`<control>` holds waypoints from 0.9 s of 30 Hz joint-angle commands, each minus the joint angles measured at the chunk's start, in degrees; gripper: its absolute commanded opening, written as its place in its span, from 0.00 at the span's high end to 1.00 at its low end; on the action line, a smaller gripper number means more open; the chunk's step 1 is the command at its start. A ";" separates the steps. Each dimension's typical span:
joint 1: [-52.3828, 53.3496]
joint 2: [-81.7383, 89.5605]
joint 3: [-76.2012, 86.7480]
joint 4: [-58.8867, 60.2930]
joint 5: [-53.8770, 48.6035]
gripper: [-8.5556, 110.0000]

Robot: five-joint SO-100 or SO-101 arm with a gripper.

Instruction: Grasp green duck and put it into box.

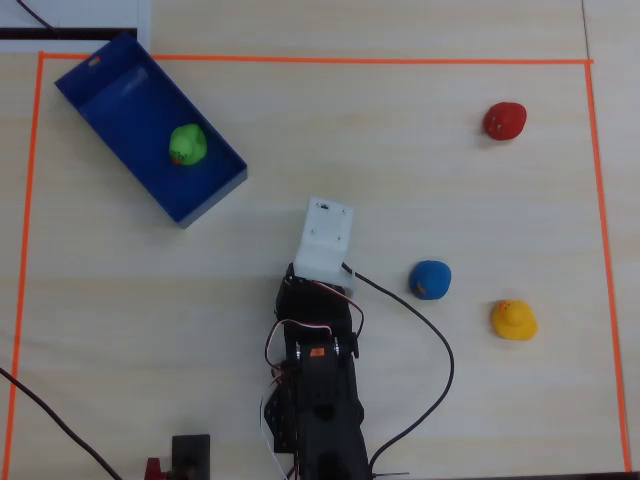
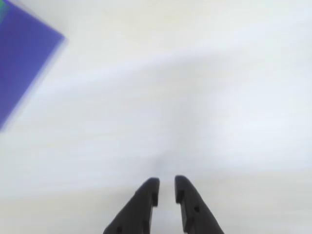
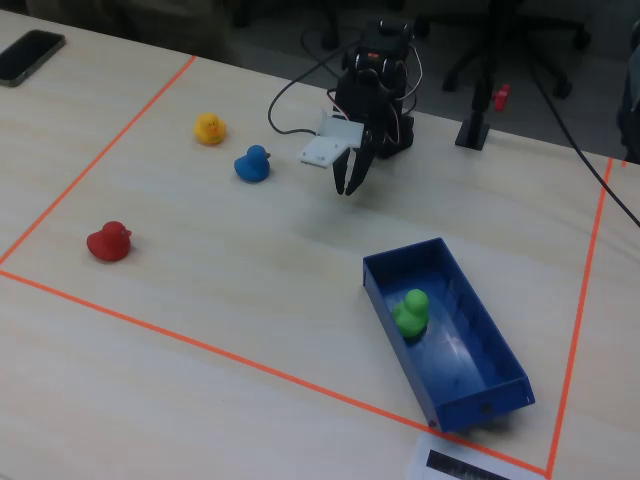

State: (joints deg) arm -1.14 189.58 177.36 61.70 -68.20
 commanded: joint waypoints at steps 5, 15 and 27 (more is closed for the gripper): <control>0.79 0.18 0.79 13.27 -5.98 0.93; 0.88 0.18 0.88 13.27 -3.25 0.92; 0.88 0.18 0.88 13.27 -3.25 0.92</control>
State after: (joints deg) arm -0.70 190.55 178.42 74.00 -71.98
